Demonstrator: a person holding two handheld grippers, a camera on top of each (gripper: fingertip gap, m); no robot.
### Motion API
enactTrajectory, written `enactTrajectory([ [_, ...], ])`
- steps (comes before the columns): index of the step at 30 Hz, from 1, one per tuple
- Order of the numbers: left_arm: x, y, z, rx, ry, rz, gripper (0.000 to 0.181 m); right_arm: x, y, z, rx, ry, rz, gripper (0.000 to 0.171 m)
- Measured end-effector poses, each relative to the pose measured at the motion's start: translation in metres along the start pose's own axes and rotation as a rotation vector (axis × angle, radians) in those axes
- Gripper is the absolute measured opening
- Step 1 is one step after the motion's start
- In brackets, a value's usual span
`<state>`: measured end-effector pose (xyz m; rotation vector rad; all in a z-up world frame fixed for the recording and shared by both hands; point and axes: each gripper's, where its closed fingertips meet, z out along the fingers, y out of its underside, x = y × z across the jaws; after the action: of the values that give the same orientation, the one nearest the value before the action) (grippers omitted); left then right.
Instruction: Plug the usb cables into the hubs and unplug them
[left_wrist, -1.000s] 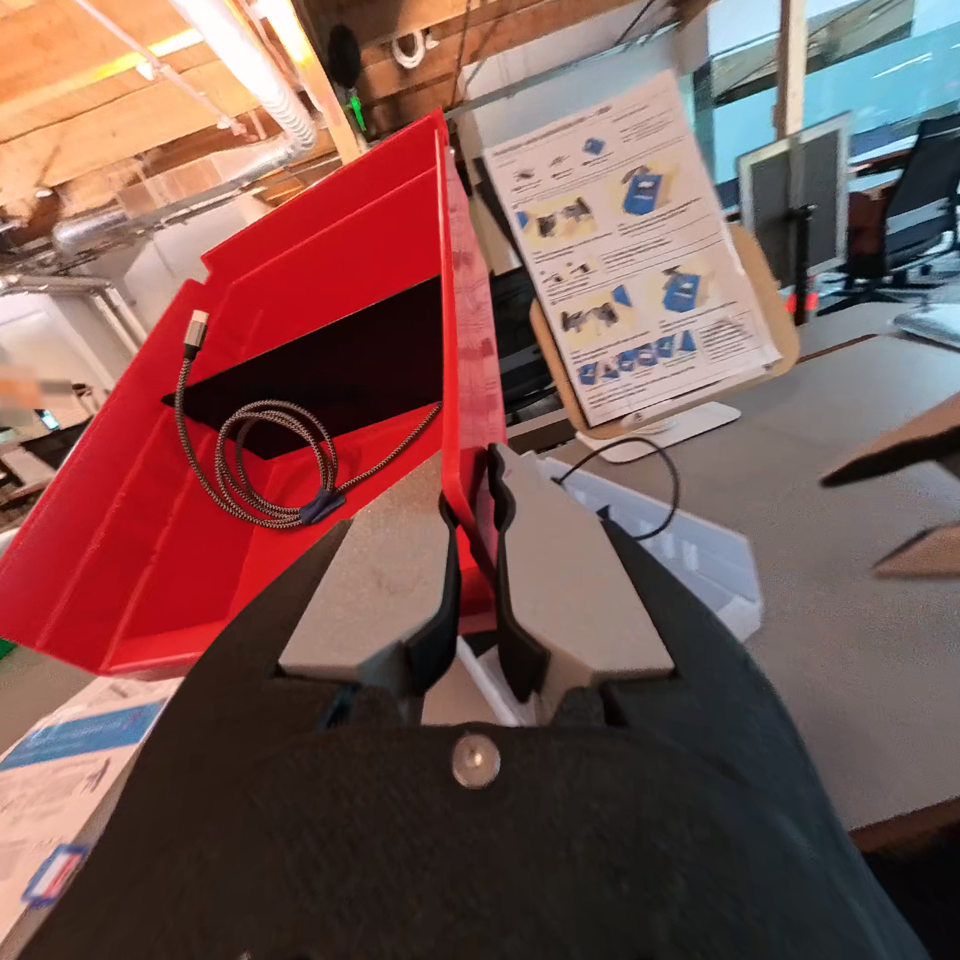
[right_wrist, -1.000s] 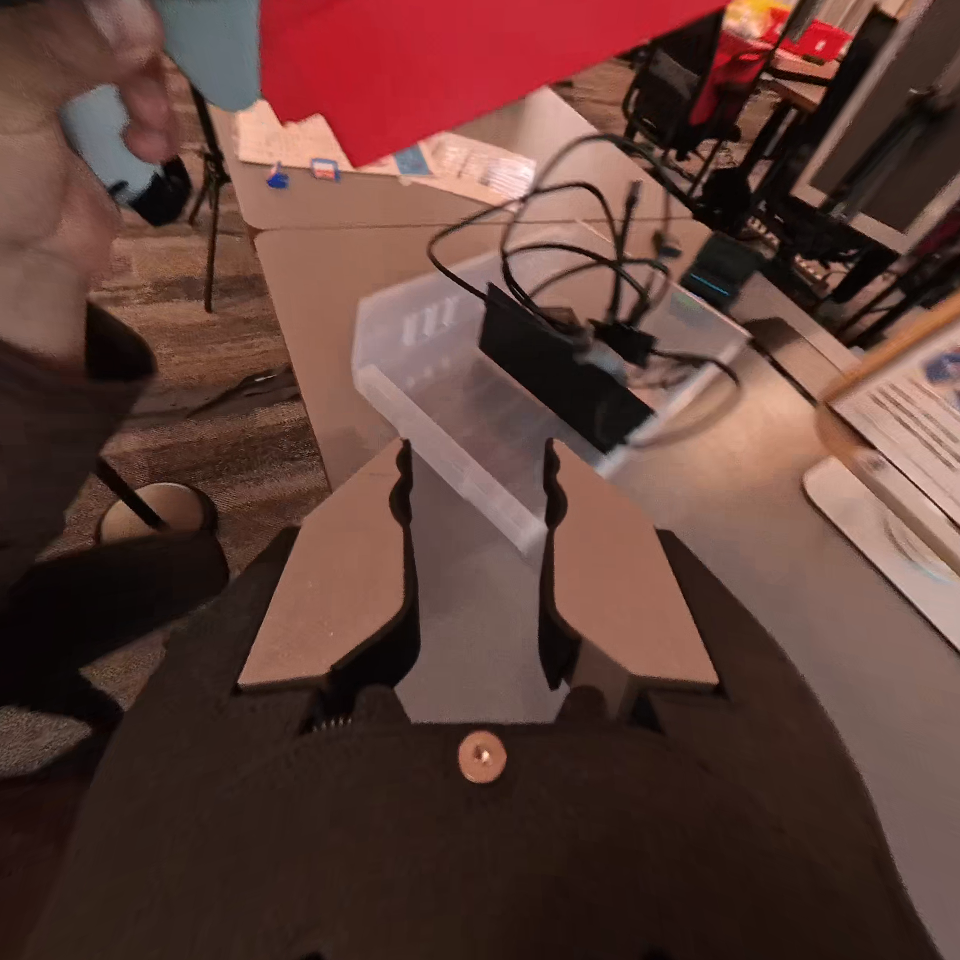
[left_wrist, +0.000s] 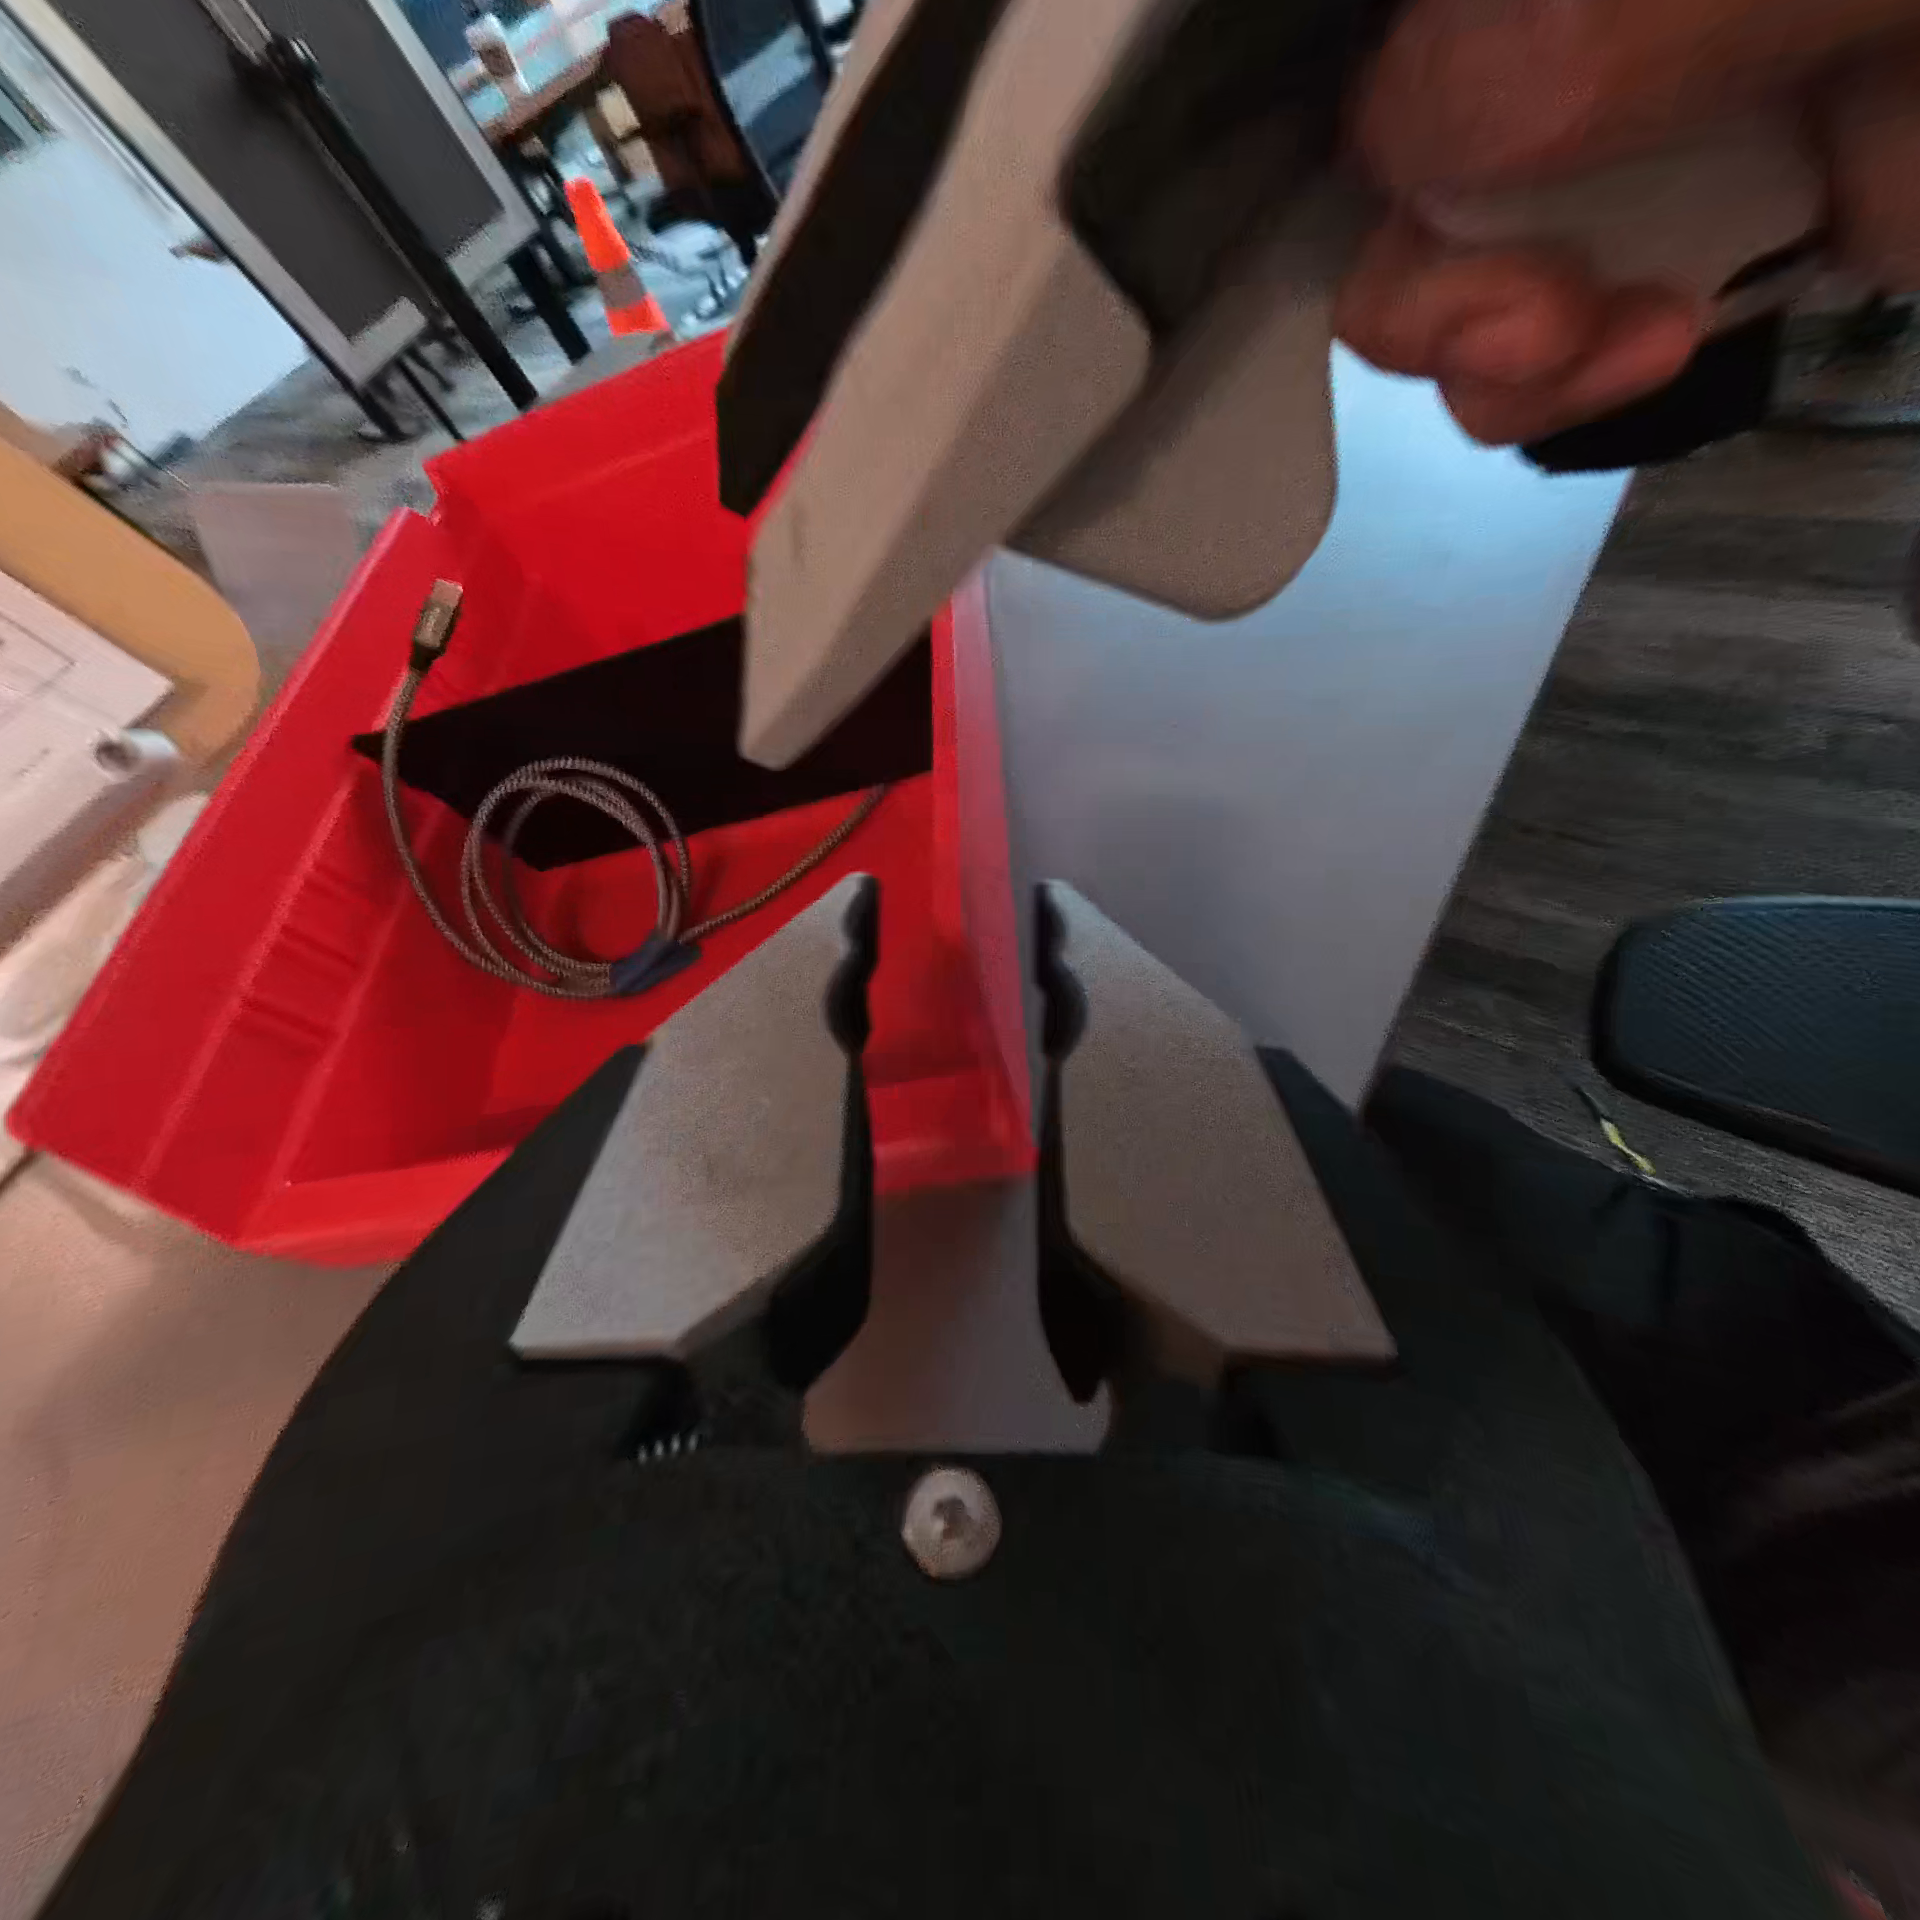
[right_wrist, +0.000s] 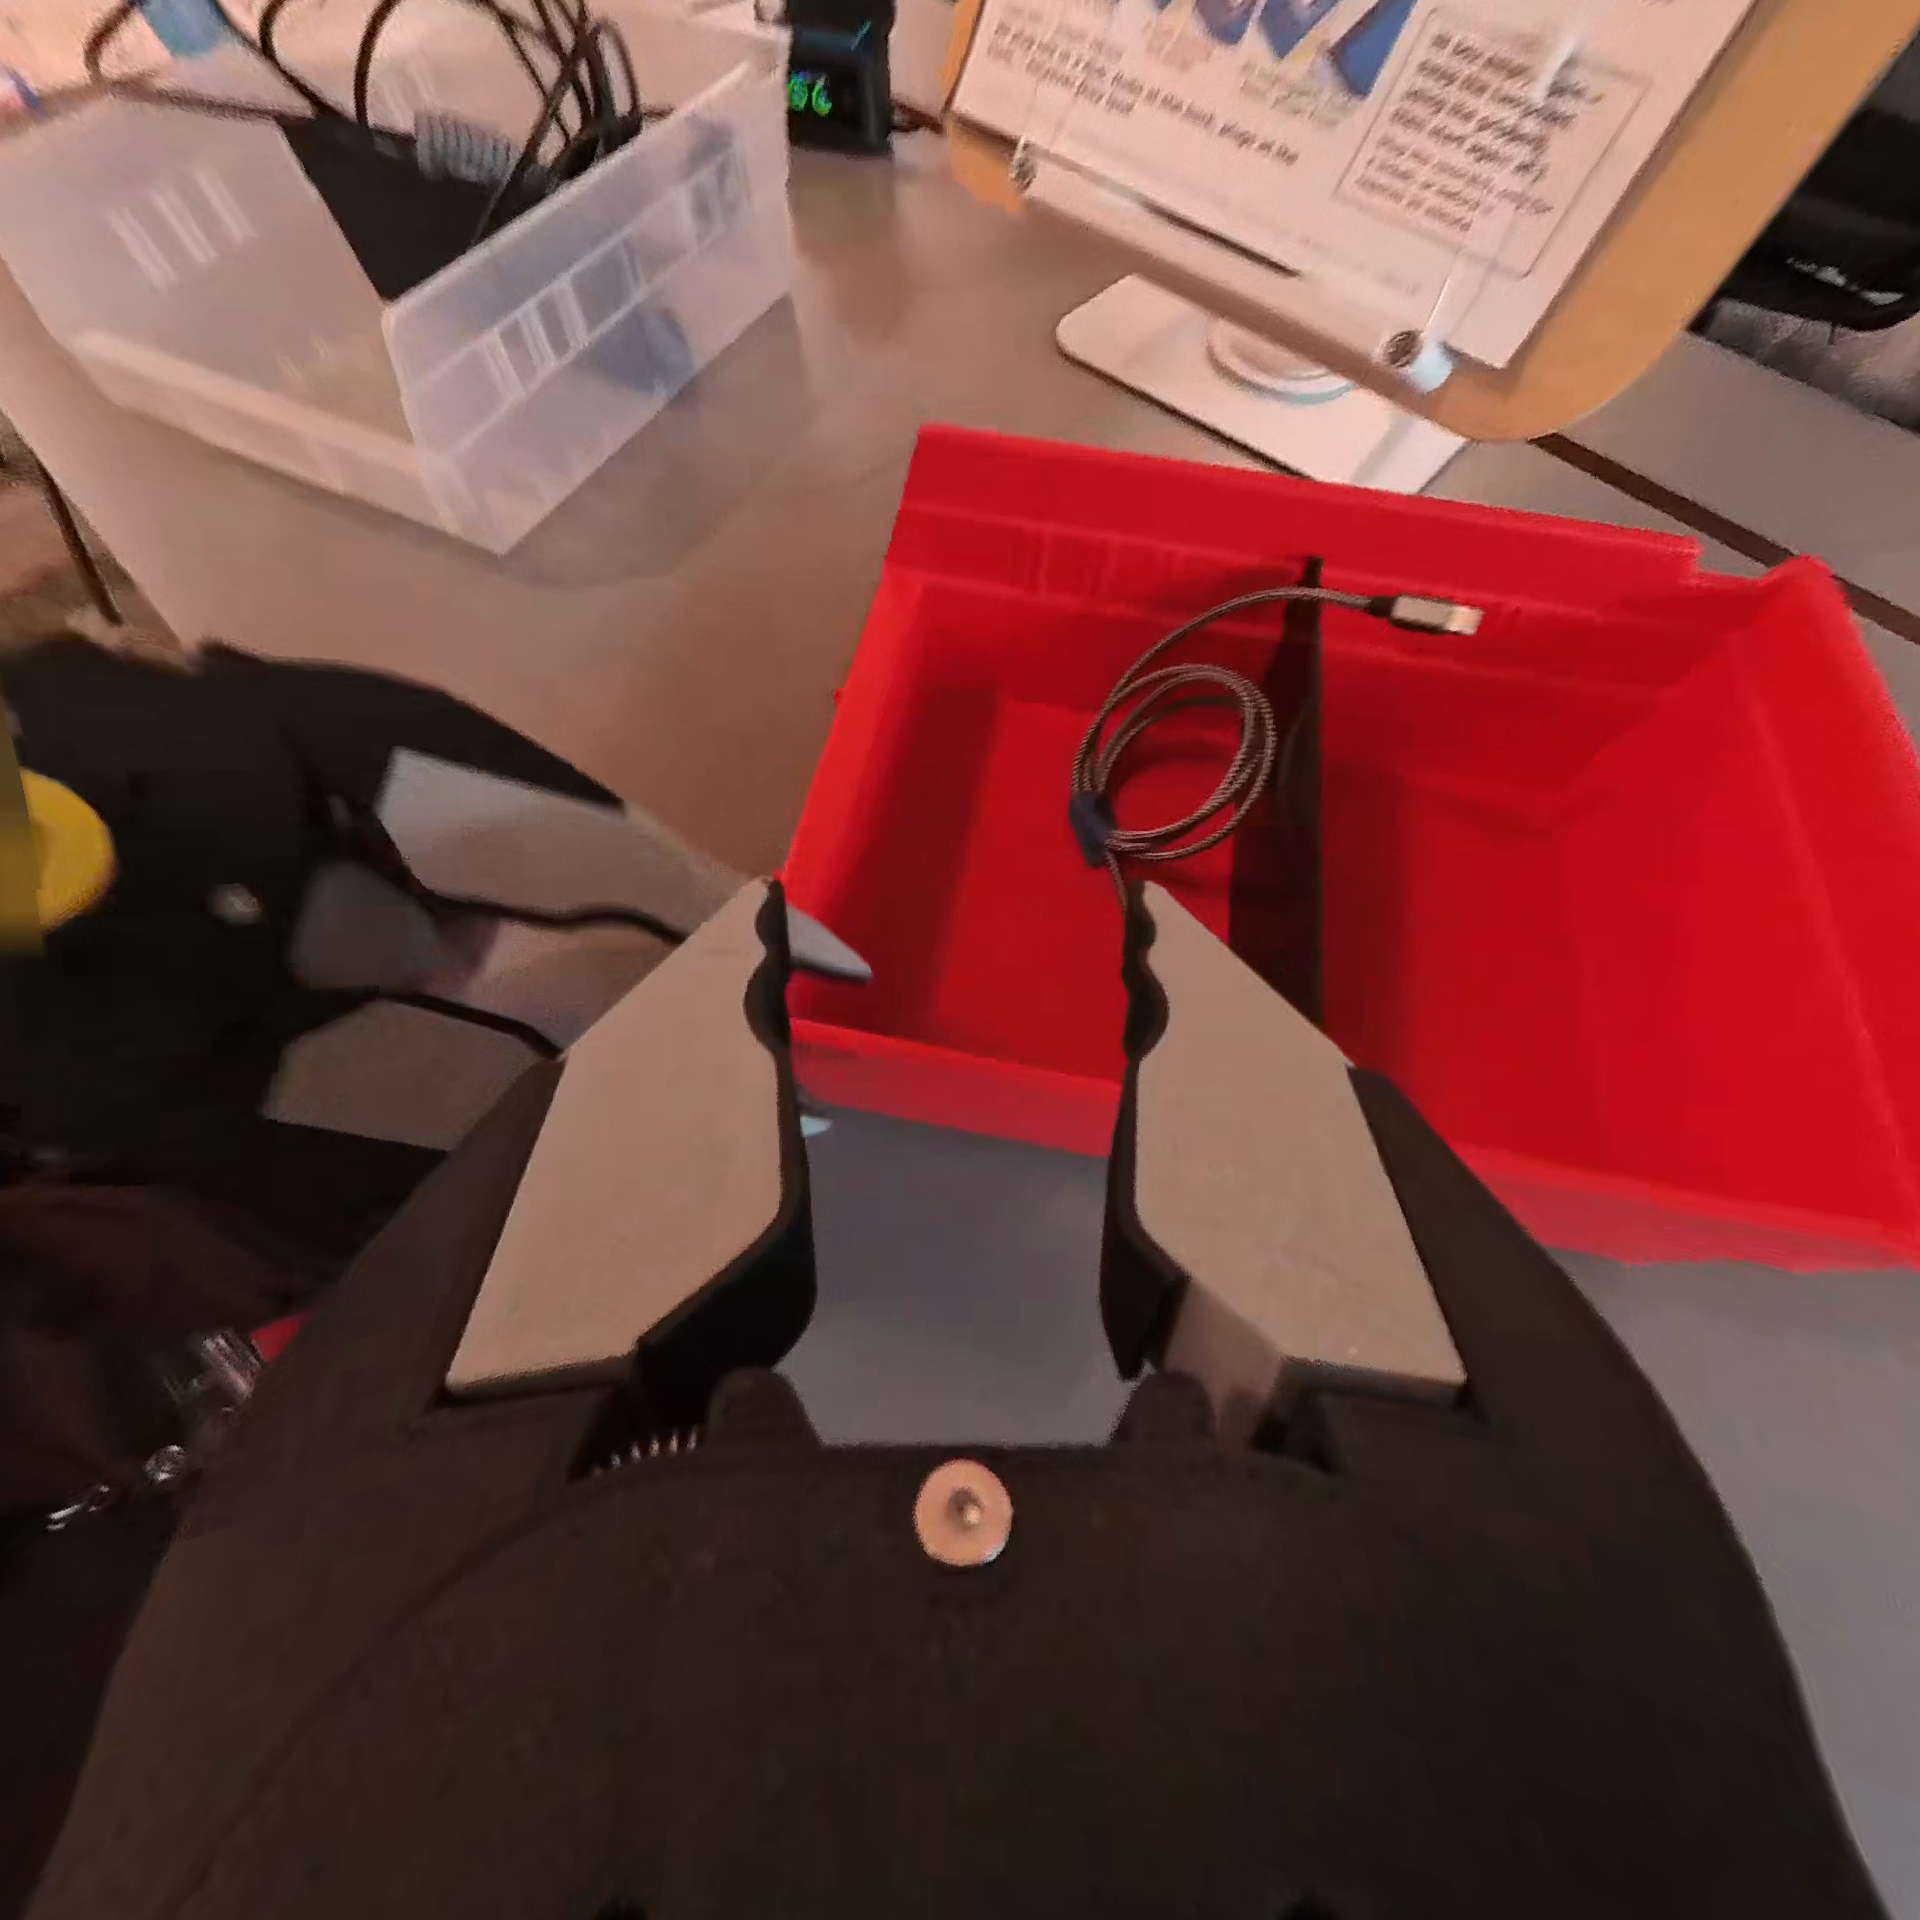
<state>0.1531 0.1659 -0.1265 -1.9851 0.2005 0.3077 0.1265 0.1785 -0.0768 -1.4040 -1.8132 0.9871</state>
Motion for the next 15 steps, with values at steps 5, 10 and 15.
enactTrajectory([
  [5,-0.036,0.039,-0.064,-0.048,-0.004,-0.156,0.055,-0.07,0.002,0.027,-0.029,-0.221,-0.112,0.063],
  [10,-0.122,0.091,-0.141,-0.049,-0.243,-0.251,0.055,-0.072,0.016,0.052,-0.15,-0.084,-0.214,0.048],
  [15,-0.184,0.145,-0.2,-0.137,-0.414,-0.337,0.069,-0.028,0.048,0.024,-0.296,0.051,-0.278,0.023],
])
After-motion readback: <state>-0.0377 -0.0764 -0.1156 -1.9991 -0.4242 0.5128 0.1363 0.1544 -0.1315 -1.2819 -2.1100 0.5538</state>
